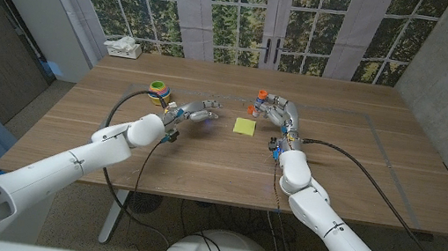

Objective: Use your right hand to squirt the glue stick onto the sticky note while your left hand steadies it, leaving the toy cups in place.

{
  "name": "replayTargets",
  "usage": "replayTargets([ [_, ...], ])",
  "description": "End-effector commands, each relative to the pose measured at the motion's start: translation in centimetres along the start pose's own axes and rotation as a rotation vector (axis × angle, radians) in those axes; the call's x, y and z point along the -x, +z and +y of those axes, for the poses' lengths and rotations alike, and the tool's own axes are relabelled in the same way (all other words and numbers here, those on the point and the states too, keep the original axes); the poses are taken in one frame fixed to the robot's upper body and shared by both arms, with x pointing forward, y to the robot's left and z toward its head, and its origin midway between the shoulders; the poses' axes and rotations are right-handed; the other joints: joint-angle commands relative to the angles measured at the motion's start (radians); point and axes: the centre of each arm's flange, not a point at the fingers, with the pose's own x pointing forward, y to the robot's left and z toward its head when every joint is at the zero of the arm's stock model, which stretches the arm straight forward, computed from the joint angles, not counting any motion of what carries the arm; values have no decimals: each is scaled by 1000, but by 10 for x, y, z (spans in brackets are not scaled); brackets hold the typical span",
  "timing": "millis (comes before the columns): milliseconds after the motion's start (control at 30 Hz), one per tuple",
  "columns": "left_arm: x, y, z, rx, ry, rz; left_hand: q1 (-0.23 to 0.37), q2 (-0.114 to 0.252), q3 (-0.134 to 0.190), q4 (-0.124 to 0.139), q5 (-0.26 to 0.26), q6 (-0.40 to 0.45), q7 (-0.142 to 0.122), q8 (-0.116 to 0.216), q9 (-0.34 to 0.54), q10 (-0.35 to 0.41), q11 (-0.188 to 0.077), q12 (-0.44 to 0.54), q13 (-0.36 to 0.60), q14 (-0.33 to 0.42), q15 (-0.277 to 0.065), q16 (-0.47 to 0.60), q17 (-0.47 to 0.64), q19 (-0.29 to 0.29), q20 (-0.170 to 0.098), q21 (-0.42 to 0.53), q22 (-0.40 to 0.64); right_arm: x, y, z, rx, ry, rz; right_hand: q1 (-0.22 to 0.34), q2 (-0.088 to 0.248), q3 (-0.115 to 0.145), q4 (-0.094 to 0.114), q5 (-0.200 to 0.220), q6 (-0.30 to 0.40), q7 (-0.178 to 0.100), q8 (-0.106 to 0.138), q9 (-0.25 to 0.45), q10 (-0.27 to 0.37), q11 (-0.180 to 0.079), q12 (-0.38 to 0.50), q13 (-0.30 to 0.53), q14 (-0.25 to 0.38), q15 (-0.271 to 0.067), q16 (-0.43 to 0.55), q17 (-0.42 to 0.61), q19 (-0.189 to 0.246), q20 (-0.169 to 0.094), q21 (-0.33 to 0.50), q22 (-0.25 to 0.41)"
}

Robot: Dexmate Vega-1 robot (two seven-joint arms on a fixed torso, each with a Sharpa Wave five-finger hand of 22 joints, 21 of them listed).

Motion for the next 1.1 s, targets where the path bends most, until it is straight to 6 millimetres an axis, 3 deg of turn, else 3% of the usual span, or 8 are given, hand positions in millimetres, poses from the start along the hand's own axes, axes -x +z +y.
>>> replayTargets([
  [33,-2,9,-7,-86,-41,3,-16,3,-14,4,-1,8,-3,7,2,-3,-9,3,2,-12,-15,1,3,-15,2,0,5,-1,1,-2,-6,8,-9,93,102,22,28,0,-6,2,-5,3,1,-1,-6,118,-10,1,-2,3,1,-145,6,-1],
  [200,-4,13,-8,-102,-53,-2,-26,5,-24,12,0,11,-6,8,2,-1,-13,4,2,-16,-18,2,5,-22,1,0,5,0,1,-3,-7,10,-14,94,102,21,26,1,-6,0,-4,6,1,-4,-7,122,-15,0,-5,5,-1,-145,7,-1],
  [267,-5,14,-9,-104,-59,-4,-53,-11,-50,25,0,17,-14,8,2,1,-19,5,3,-17,-24,6,8,-26,-6,2,6,0,1,-4,-10,9,-14,97,100,21,24,1,-2,-2,-2,8,3,-3,-8,121,-17,-1,-6,6,-2,-145,8,-2],
  [300,-5,15,-9,-107,-63,-5,-69,-23,-67,29,1,20,-17,8,2,4,-22,7,3,-18,-27,6,8,-28,-9,3,6,0,2,-4,-9,10,-15,97,99,21,23,1,-3,-3,-2,9,4,-5,-9,121,-17,-1,-6,7,-2,-145,8,-2],
  [400,-6,17,-10,-113,-74,-10,-145,-105,-136,30,6,22,-36,4,0,3,-34,6,3,-25,-43,4,6,-36,-33,7,6,1,2,-5,-6,9,-18,98,99,20,23,1,-2,-2,-2,9,4,-5,-10,120,-18,-1,-7,8,-3,-145,8,-3],
  [600,-11,21,-13,-152,-114,-6,-224,-166,-193,44,16,8,-45,-1,0,-12,-20,2,4,-43,-47,2,9,-64,-40,3,7,3,4,-7,-4,5,-25,100,97,20,21,1,2,-5,-1,11,5,-5,-12,121,-20,-1,-8,10,-4,-145,8,-4],
  [867,-17,26,-16,-188,-157,0,-258,-178,-229,77,26,-31,-28,-3,0,-28,-9,2,4,-97,-31,-5,10,-161,-39,-12,8,5,5,-8,-5,-1,-27,101,99,20,23,2,-12,-2,-6,16,-7,-2,-22,123,-31,0,-15,12,-7,-145,10,-5],
  [1100,-20,27,-19,-194,-184,1,-260,-182,-247,95,29,-42,-27,-1,0,-44,-14,-1,4,-130,-27,-6,10,-196,-41,-9,9,4,5,-7,-7,1,-25,102,105,20,25,4,-22,7,-11,18,-19,-2,-29,129,-45,0,-24,14,-11,-145,12,-5],
])
